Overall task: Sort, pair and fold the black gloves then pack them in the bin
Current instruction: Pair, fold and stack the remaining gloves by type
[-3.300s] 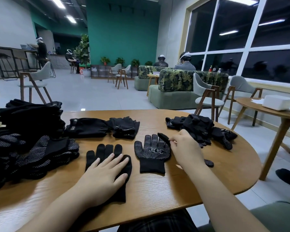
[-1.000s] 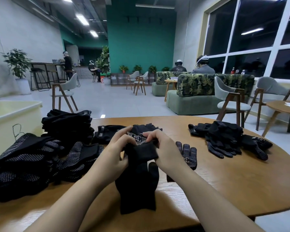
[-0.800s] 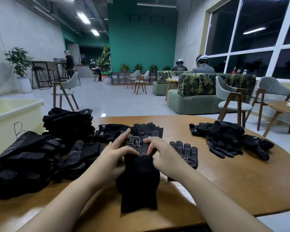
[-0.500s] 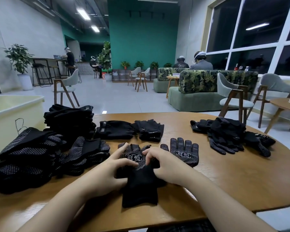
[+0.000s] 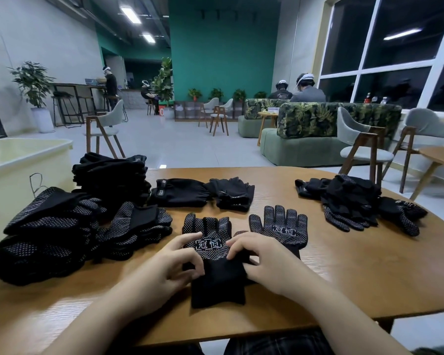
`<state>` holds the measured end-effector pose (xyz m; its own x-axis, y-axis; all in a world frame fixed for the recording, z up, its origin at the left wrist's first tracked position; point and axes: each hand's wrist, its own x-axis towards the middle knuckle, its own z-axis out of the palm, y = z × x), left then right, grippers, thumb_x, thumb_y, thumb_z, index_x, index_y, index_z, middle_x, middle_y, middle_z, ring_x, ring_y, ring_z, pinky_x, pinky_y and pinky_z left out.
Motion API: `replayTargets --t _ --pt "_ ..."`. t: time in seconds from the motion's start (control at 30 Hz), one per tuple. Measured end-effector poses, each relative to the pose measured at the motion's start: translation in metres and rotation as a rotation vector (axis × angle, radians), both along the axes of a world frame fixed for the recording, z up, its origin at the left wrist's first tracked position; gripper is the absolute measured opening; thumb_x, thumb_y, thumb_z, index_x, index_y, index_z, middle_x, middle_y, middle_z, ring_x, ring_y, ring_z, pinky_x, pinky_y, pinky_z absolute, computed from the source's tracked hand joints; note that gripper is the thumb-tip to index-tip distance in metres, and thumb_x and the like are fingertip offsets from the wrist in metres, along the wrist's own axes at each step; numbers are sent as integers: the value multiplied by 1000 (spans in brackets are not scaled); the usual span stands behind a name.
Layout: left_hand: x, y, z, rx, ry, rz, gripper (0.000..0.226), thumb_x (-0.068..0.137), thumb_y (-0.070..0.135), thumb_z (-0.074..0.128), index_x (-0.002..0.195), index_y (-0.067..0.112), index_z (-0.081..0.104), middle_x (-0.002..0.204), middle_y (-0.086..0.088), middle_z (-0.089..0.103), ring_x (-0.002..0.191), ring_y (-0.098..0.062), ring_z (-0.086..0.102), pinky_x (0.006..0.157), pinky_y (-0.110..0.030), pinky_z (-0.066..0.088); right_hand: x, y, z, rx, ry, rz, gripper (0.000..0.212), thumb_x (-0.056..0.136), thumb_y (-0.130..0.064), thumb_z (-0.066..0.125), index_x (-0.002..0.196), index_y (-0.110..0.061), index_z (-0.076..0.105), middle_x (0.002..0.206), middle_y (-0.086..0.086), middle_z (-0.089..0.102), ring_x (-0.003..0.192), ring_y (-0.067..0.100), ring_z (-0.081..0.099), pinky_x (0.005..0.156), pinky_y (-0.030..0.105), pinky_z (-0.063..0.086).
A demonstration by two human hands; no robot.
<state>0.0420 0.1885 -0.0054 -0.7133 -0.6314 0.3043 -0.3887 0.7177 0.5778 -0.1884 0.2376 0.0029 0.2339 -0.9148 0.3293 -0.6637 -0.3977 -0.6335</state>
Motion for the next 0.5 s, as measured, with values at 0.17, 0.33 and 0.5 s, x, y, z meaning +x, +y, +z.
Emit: replayTargets --t 0.17,0.33,0.5 --pt "5 6 1 1 -49 -15 35 83 27 66 105 49 51 142 33 21 128 17 28 96 1 21 1 4 -4 14 -25 28 33 75 -11 65 84 -42 58 109 -20 59 110 -2 53 95 21 45" --pt "6 10 -4 14 -85 -2 42 67 56 56 108 55 50 139 39 26 129 20 23 111 -12 14 -1 8 -11 -6 -1 23 15 76 -31 71 88 -32 63 111 -24 57 110 -12 49 91 5 33" --pt "5 12 -11 -32 -23 12 22 67 61 56 87 53 60 131 43 36 129 21 20 105 -4 14 1 10 -16 -8 76 23 17 76 -33 71 90 -31 62 119 -23 52 115 -11 45 98 11 33"
